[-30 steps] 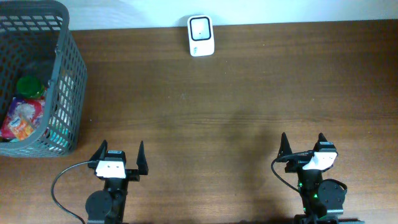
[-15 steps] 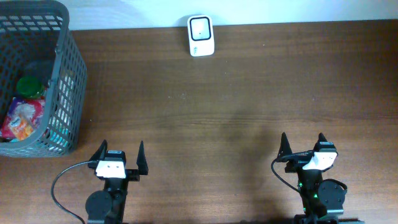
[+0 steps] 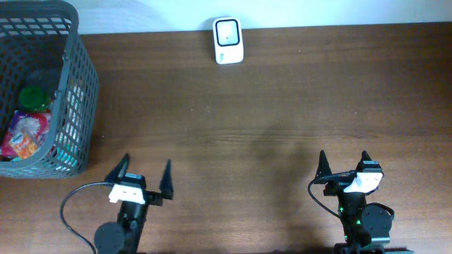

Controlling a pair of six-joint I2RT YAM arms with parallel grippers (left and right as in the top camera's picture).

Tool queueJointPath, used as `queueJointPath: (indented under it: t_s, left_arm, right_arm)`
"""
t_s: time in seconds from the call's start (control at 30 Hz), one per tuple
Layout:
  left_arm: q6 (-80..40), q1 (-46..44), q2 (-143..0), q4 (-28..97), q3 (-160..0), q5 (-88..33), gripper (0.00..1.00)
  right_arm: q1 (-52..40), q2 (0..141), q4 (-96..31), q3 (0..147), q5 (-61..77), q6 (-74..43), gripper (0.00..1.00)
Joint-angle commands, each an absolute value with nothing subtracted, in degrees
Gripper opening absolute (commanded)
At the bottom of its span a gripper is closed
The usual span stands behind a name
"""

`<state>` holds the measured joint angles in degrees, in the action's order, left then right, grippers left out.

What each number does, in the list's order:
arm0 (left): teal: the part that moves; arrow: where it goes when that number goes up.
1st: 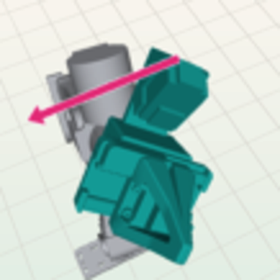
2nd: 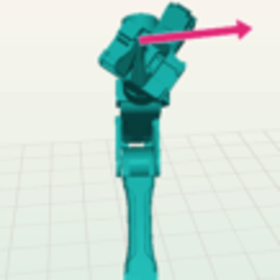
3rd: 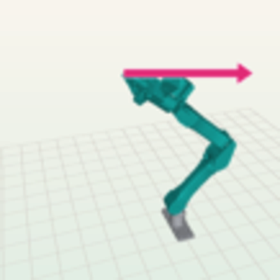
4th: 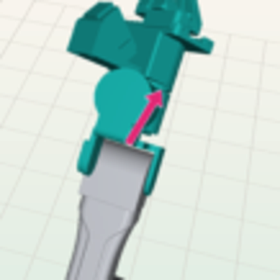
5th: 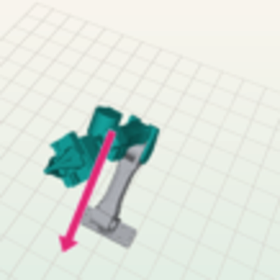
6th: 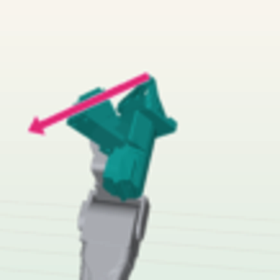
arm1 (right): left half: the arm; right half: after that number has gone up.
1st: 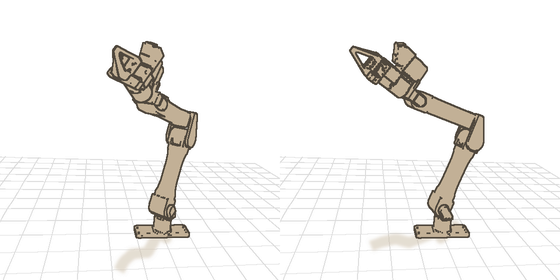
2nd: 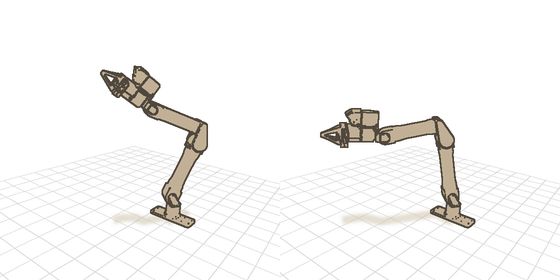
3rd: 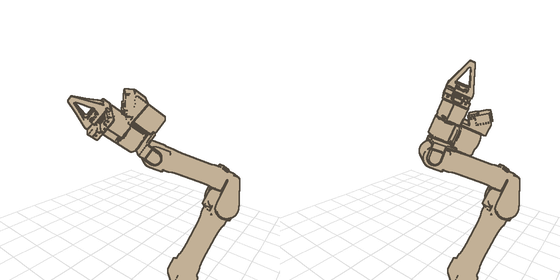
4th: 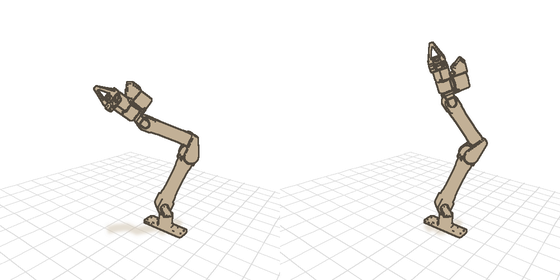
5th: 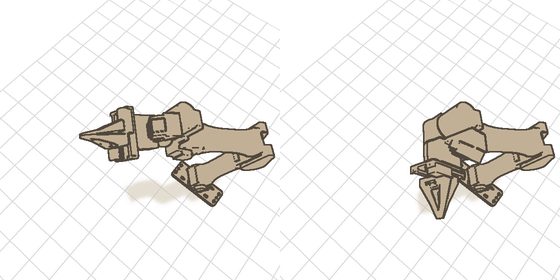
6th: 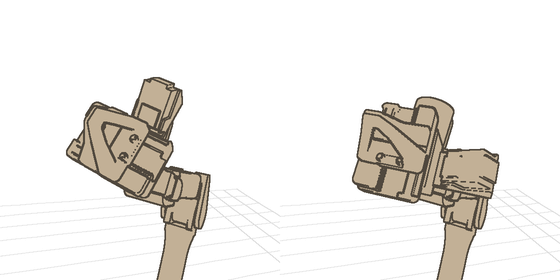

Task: Scan the item barcode

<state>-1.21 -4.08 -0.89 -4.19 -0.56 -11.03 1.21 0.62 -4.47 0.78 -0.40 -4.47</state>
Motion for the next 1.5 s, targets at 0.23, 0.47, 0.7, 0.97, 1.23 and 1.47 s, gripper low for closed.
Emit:
queueJointPath:
  t_s: [0.23, 0.47, 0.7, 0.97, 1.23, 1.47]
  left_arm:
    - [1.17, -3.95, -10.39, -42.37, -19.18, -2.09, 0.99]
    - [8.71, 0.75, -60.45, 2.7, -82.19, 6.83, 0.99]
    - [8.8, 10.39, -85.36, 37.26, -119.26, 4.93, 0.99]
    - [8.69, 26.85, -91.7, 48.29, -119.13, 1.1, 0.99]
    - [8.67, 30.3, -100.42, 57.3, -118.87, 1.23, 0.99]
    - [8.25, 34.7, -107.26, 64.23, -118.87, 1.23, 0.99]
  right_arm:
    - [1.52, 0.36, -4.67, 0.32, -0.89, -4.49, 0.99]
    - [1.52, 0.36, -4.67, 0.32, -0.89, -4.49, 0.99]
    - [1.52, 0.36, -4.67, 0.32, -0.89, -4.49, 0.99]
    - [1.52, 0.36, -4.67, 0.32, -0.89, -4.49, 0.99]
    - [1.52, 0.36, -4.67, 0.32, -0.89, -4.49, 0.99]
    - [1.52, 0.36, -4.67, 0.32, -0.89, -4.49, 0.99]
